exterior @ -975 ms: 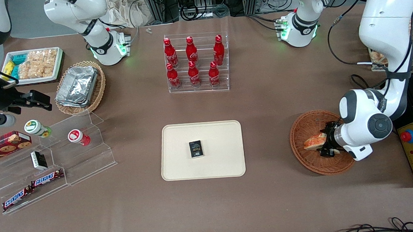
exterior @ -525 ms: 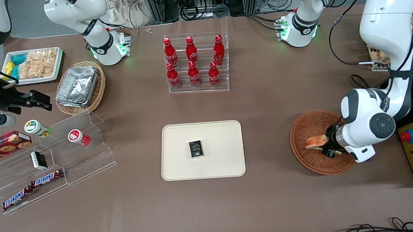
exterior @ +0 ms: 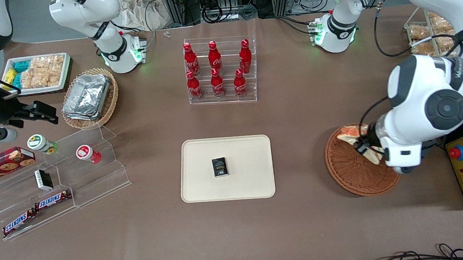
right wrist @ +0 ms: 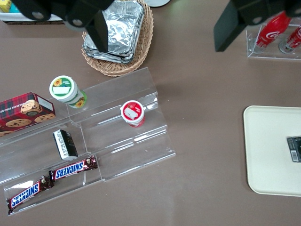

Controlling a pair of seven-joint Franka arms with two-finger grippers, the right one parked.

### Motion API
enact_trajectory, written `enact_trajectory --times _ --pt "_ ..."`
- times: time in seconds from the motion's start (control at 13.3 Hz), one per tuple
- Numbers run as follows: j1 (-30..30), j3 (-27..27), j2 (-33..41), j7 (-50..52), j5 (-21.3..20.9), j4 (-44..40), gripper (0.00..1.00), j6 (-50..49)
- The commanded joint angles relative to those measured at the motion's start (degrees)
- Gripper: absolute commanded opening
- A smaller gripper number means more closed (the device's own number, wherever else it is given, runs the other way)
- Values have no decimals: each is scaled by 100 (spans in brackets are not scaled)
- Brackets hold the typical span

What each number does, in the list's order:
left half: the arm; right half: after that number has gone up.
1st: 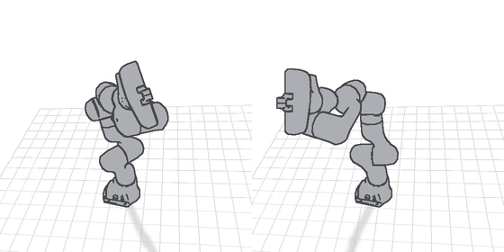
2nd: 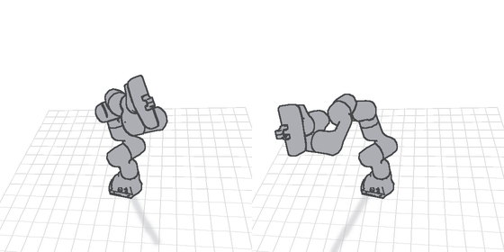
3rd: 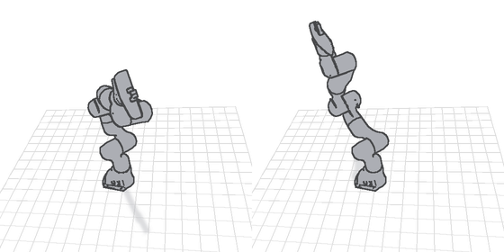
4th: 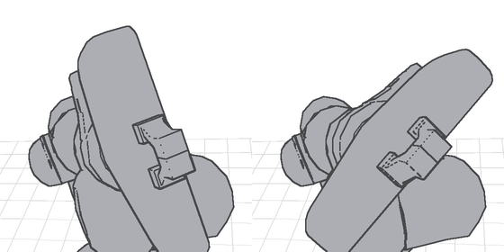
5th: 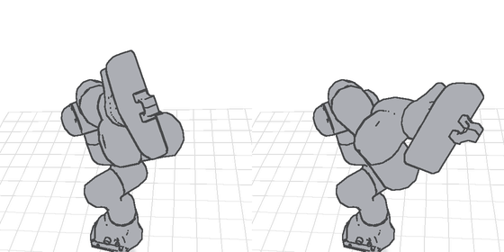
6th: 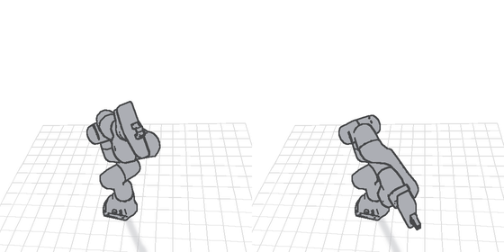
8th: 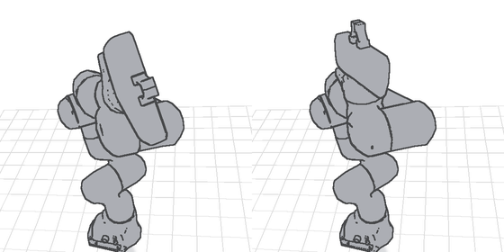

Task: Place sandwich from basket to tray
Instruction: 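Lift the sandwich and carry it toward the white tray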

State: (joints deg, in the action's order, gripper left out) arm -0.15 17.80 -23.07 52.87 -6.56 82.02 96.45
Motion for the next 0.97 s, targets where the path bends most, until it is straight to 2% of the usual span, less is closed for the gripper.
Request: enact_trajectory --times 0.0,0.22,0.38,0.45,0.67,0.82,0.9 --pt "662 119 -863 -514 -65 -842 0 13" --pt "1602 110 -1917 -751 -82 -1512 0 793" --pt "2025 92 -2384 -804 -91 -1540 0 1645" --pt "2184 84 -2551 -805 -169 -1522 0 1771" --pt "2431 92 -2860 -1066 -898 -1487 0 1781" --pt "2397 92 -2878 -1882 -961 -1207 9 1781" --pt "2379 92 -2878 -1938 -944 -1119 11 1798"
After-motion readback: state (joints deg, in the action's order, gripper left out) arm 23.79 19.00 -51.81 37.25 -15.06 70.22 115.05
